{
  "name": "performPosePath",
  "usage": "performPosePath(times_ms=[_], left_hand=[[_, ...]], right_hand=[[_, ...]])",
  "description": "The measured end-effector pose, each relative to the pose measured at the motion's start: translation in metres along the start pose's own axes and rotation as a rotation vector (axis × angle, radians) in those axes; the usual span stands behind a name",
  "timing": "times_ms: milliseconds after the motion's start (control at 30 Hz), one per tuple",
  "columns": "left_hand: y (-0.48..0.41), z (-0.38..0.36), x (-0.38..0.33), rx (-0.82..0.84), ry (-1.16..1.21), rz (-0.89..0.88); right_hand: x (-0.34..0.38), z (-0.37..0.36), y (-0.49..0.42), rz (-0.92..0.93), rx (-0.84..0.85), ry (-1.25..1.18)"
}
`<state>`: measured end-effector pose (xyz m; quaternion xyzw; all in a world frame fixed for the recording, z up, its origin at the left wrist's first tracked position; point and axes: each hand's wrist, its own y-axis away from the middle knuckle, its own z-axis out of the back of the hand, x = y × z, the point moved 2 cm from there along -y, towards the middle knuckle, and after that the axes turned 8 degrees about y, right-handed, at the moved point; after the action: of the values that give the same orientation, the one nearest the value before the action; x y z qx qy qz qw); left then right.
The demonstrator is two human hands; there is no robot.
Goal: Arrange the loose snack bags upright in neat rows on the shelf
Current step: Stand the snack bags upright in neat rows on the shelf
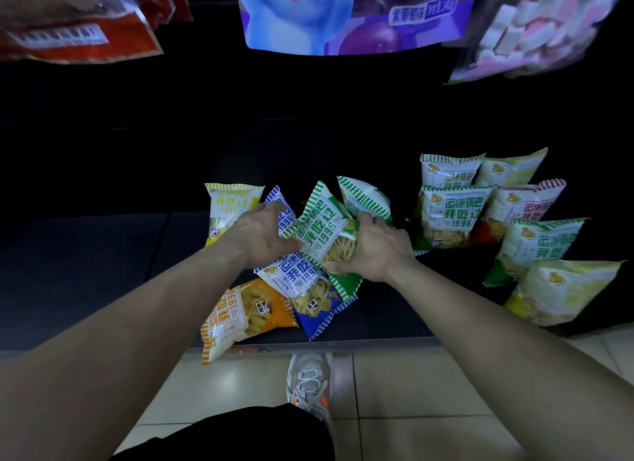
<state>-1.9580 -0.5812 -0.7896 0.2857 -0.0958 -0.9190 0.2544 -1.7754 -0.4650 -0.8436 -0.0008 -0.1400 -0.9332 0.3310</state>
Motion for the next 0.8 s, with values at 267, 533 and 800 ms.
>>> performPosePath(times_ms=[267,533,800], left_hand=[[0.033,0.007,-0.045,0.07,0.362,-0.096],[0.064,-0.016,-0.133,0.163,0.619,-0.229],[0.056,-0.045,-0.173,-0.005,0.247,-0.24]], right_hand=[[-0.046,0.075,0.07,0.068,-0.008,-0.087],[-0.101,0.108,0.147,0.039,-0.086,-0.142],[-0.145,0.099,0.156,0.016,0.019,-0.023]])
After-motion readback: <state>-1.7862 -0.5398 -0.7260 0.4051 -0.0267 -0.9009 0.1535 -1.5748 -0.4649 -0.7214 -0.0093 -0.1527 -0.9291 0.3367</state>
